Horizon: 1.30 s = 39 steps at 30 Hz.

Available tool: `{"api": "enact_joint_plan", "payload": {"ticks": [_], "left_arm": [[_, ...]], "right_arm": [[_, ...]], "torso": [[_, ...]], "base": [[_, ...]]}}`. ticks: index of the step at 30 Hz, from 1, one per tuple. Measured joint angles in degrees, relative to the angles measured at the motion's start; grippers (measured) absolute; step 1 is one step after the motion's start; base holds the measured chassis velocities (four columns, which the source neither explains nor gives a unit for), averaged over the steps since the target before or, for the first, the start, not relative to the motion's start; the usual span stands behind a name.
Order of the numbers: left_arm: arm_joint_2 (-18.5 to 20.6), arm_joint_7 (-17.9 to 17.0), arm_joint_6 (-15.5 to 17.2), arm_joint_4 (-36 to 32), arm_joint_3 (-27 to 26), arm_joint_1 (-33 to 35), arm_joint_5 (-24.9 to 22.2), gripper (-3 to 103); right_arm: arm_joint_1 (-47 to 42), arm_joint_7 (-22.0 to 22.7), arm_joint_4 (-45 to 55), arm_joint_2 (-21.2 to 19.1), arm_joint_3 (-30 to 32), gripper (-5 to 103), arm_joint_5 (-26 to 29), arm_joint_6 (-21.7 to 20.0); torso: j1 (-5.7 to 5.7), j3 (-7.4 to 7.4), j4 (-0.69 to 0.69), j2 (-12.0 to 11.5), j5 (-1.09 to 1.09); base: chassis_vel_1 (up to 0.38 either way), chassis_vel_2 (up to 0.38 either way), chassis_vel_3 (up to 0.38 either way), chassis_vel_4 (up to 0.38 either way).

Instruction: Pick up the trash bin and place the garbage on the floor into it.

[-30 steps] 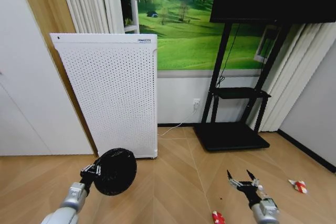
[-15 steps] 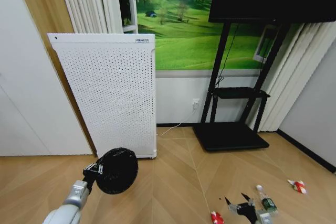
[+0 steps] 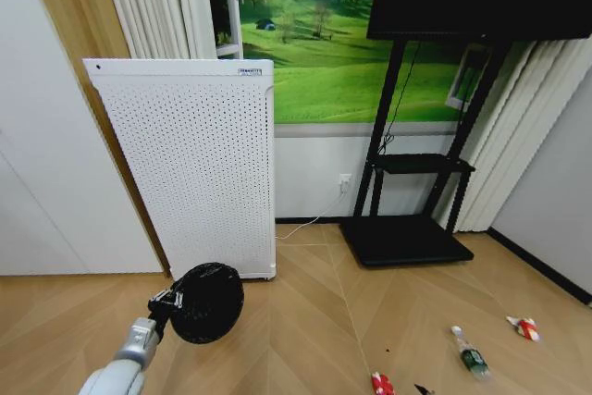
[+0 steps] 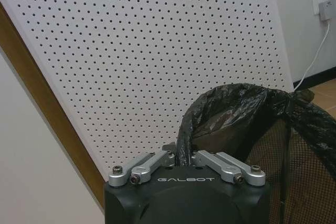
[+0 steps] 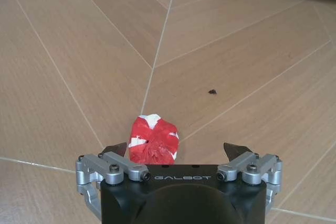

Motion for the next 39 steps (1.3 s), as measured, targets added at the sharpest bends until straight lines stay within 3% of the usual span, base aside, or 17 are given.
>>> {"api": "enact_joint_plan", "payload": {"ticks": [16, 39], "left_arm": [[-0.68, 0.11, 0.17, 0.62, 0.26, 0.13, 1.14, 6], [-1.33, 0.17, -1.26, 2.7, 0.75, 0.31, 2.82, 6]], "right_arm": [[8.78, 1.37, -9.65, 2.56, -7.97, 100, 0.26, 0.31], [13.17, 0.05, -17.84, 4.89, -9.97, 101, -1.84, 2.67]], "torso": [[0.0, 0.0, -0.02, 0.0, 0.0], [0.0, -0.02, -0.03, 0.02, -0.1]], "base": [[0.0, 0.0, 0.0, 0.0], [0.0, 0.0, 0.0, 0.0]]}}
